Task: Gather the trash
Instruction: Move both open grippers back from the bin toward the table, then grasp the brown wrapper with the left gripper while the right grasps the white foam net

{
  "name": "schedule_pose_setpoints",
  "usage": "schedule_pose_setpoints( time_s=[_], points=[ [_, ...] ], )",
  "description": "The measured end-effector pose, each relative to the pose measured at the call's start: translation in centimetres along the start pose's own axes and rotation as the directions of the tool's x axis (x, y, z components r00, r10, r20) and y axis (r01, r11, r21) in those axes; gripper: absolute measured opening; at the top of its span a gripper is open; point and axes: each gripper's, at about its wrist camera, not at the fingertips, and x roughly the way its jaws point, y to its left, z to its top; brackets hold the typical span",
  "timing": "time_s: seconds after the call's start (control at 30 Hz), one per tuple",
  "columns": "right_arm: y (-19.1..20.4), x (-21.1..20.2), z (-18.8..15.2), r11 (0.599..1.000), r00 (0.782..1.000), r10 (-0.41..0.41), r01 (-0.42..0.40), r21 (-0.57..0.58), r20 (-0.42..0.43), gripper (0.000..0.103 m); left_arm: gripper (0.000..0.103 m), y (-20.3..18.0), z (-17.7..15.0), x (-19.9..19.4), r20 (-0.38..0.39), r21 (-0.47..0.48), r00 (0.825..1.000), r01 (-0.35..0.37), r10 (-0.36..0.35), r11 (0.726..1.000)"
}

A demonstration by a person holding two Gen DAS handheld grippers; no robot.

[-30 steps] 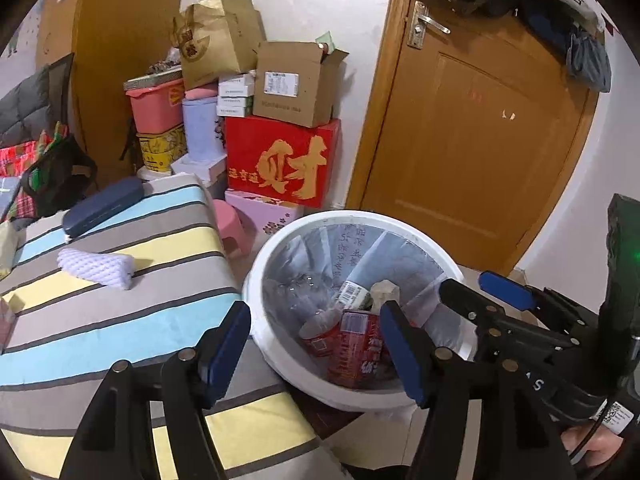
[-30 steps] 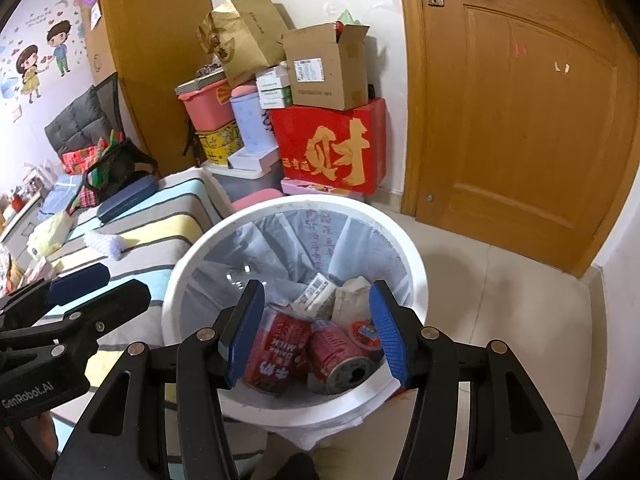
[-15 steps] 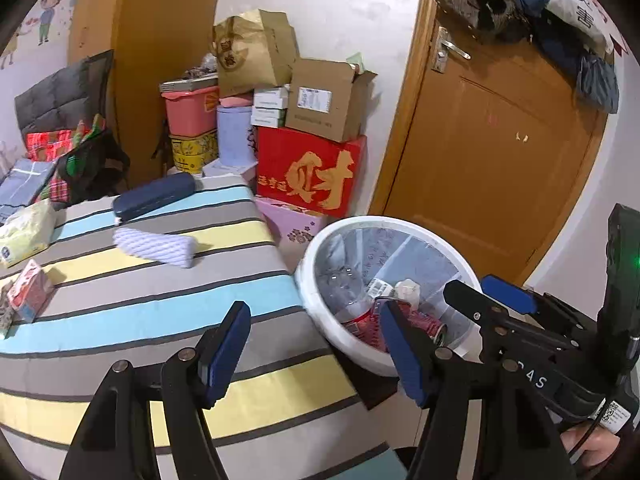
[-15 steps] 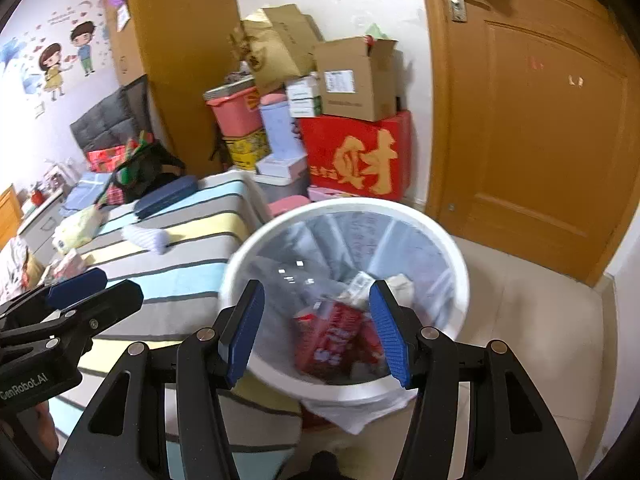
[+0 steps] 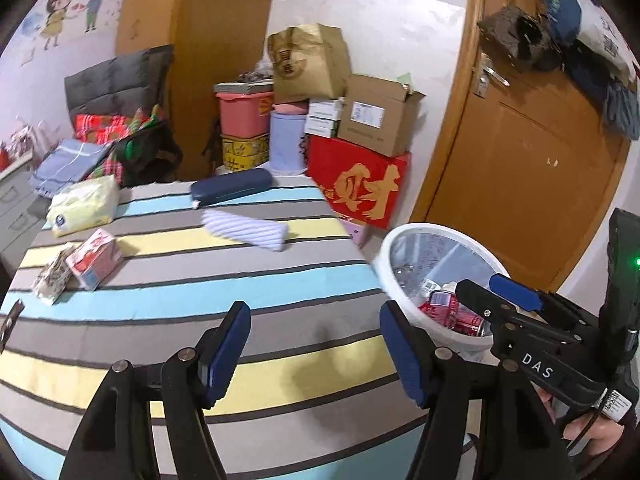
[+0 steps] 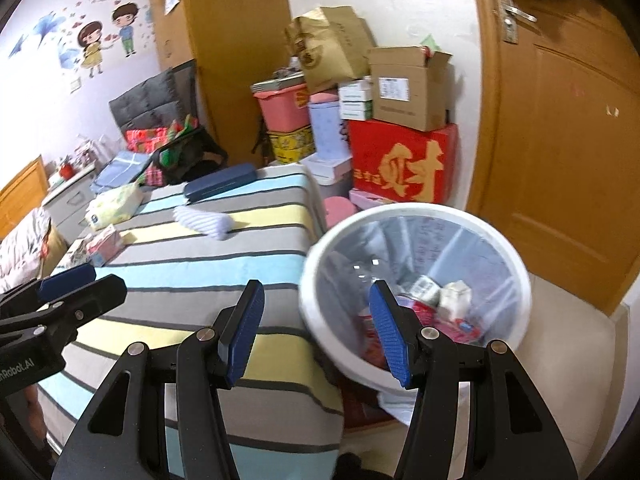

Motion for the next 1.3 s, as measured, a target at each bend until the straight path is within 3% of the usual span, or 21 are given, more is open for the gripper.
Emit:
schedule_pose_setpoints(
  time_s=[0.37, 0.67, 1.1, 1.23, 1.3],
  points=[
    [4.4, 1.2, 0.0, 0.994, 0.997, 0.073, -0.075, -0.084, -0.020, 0.058, 0.067, 7.2, -1.5, -2.6, 0.013, -0.071, 0.994, -0.108, 0.109, 0.992],
    [7.7, 2.9, 0.3, 0.984, 0.993, 0.112, -0.117, -0.136, -0.047, 0.059, 0.067, 13.6, -1.9, -4.4, 0.017, -0.128, 0.978, -0.205, 0.209, 0.970],
    [11.1, 7.3, 2.8, 0.957, 0.989, 0.140, -0.149, -0.250, -0.056, 0.061, 0.067, 22.9, -2.7, -4.9, -0.028, -0.193, 0.949, -0.313, 0.313, 0.930],
    [11.2, 9.9, 3.8, 0.956, 0.990, 0.122, -0.138, -0.260, -0.075, 0.062, 0.067, 25.7, -2.8, -4.6, -0.058, -0.186, 0.925, -0.381, 0.377, 0.906],
    [11.4, 11.0, 4.1, 0.952, 0.990, 0.106, -0.128, -0.279, -0.092, 0.062, 0.067, 27.5, -2.9, -4.8, -0.066, -0.202, 0.921, -0.389, 0.384, 0.899]
  ],
)
